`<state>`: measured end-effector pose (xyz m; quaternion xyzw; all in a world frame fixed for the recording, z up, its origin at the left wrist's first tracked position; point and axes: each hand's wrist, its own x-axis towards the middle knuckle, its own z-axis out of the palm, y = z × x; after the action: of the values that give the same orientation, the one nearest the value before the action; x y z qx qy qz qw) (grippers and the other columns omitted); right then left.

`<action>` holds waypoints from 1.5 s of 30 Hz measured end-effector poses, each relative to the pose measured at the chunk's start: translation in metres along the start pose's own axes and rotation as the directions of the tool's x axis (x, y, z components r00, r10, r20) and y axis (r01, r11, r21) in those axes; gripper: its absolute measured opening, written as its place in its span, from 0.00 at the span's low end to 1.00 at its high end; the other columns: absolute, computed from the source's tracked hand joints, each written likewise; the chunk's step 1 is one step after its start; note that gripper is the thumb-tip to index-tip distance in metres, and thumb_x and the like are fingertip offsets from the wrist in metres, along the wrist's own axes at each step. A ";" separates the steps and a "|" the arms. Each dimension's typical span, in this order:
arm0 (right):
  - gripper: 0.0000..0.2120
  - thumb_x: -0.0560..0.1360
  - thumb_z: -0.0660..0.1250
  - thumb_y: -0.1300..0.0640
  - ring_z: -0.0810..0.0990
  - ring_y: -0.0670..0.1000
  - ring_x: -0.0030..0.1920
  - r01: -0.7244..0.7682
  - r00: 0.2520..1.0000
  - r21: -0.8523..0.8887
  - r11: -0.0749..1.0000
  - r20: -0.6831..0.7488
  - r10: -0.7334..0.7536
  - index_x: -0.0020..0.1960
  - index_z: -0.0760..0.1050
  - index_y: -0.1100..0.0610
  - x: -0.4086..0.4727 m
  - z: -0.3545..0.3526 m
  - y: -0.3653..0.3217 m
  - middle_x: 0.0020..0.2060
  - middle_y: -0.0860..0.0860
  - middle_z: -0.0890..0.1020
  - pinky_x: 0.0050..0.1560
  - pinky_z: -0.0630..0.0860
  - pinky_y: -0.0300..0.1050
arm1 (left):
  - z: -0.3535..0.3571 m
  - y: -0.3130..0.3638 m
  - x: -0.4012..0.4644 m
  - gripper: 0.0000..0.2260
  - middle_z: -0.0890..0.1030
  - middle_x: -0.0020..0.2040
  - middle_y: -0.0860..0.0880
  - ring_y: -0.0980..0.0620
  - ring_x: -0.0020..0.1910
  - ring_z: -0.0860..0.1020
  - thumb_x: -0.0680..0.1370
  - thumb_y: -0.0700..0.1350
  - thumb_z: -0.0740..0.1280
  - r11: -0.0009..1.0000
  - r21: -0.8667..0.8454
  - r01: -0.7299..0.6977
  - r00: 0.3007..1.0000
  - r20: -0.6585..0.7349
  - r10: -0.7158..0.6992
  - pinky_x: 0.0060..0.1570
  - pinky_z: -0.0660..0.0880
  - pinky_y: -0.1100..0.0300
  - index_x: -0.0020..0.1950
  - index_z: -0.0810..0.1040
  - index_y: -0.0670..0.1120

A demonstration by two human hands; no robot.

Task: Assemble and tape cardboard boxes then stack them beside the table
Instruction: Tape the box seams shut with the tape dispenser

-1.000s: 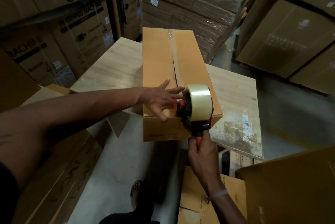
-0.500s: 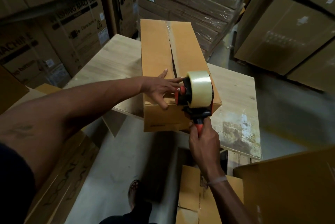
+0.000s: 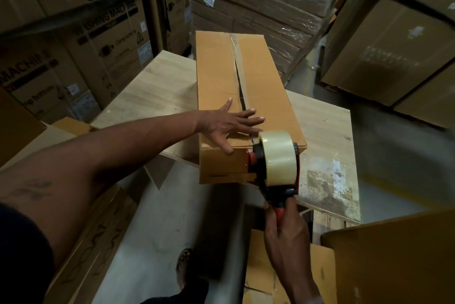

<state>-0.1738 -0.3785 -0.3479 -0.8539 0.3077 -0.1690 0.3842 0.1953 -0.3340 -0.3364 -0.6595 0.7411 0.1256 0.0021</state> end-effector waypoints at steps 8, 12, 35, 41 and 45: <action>0.08 0.82 0.66 0.52 0.82 0.48 0.48 -0.050 0.999 0.002 0.999 0.016 0.049 0.60 0.72 0.47 -0.019 0.015 0.024 0.48 0.47 0.83 0.47 0.80 0.53 | -0.002 0.004 -0.003 0.50 0.40 0.85 0.54 0.45 0.83 0.35 0.66 0.85 0.48 1.000 0.010 -0.026 0.998 -0.054 0.027 0.67 0.30 0.21 0.84 0.45 0.64; 0.07 0.82 0.66 0.51 0.82 0.46 0.46 -0.048 0.999 0.053 0.997 0.015 0.047 0.58 0.71 0.44 -0.011 0.026 0.030 0.46 0.47 0.82 0.45 0.80 0.51 | -0.002 0.013 -0.004 0.49 0.43 0.86 0.50 0.45 0.84 0.36 0.70 0.81 0.47 0.994 0.031 -0.106 0.987 -0.117 0.109 0.72 0.28 0.27 0.85 0.46 0.58; 0.10 0.76 0.77 0.62 0.87 0.42 0.47 -0.060 0.997 0.294 0.954 0.064 0.042 0.47 0.84 0.46 0.027 0.056 0.058 0.43 0.47 0.88 0.47 0.83 0.50 | -0.001 0.034 0.004 0.47 0.43 0.86 0.44 0.45 0.84 0.37 0.73 0.50 0.68 0.979 -0.035 -0.200 0.980 -0.009 0.200 0.80 0.39 0.36 0.86 0.45 0.44; 0.08 0.75 0.77 0.64 0.87 0.47 0.52 -0.121 0.993 0.318 0.940 0.039 0.114 0.53 0.85 0.62 0.013 0.074 0.076 0.48 0.53 0.89 0.50 0.83 0.47 | -0.002 0.037 -0.001 0.40 0.44 0.85 0.45 0.44 0.84 0.38 0.78 0.48 0.62 0.968 -0.155 -0.199 0.980 -0.028 0.197 0.80 0.36 0.36 0.85 0.47 0.45; 0.06 0.74 0.78 0.63 0.86 0.47 0.48 -0.131 0.991 0.303 0.944 0.051 0.121 0.51 0.84 0.60 0.012 0.076 0.079 0.46 0.53 0.88 0.47 0.81 0.42 | 0.000 0.037 0.000 0.39 0.44 0.86 0.44 0.44 0.84 0.38 0.79 0.53 0.59 0.973 -0.111 -0.201 0.979 -0.039 0.198 0.80 0.38 0.35 0.86 0.48 0.44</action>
<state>-0.1562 -0.3854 -0.4569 -0.7652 0.3257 -0.1762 0.5266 0.1587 -0.3306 -0.3299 -0.5824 0.7952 0.1583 -0.0583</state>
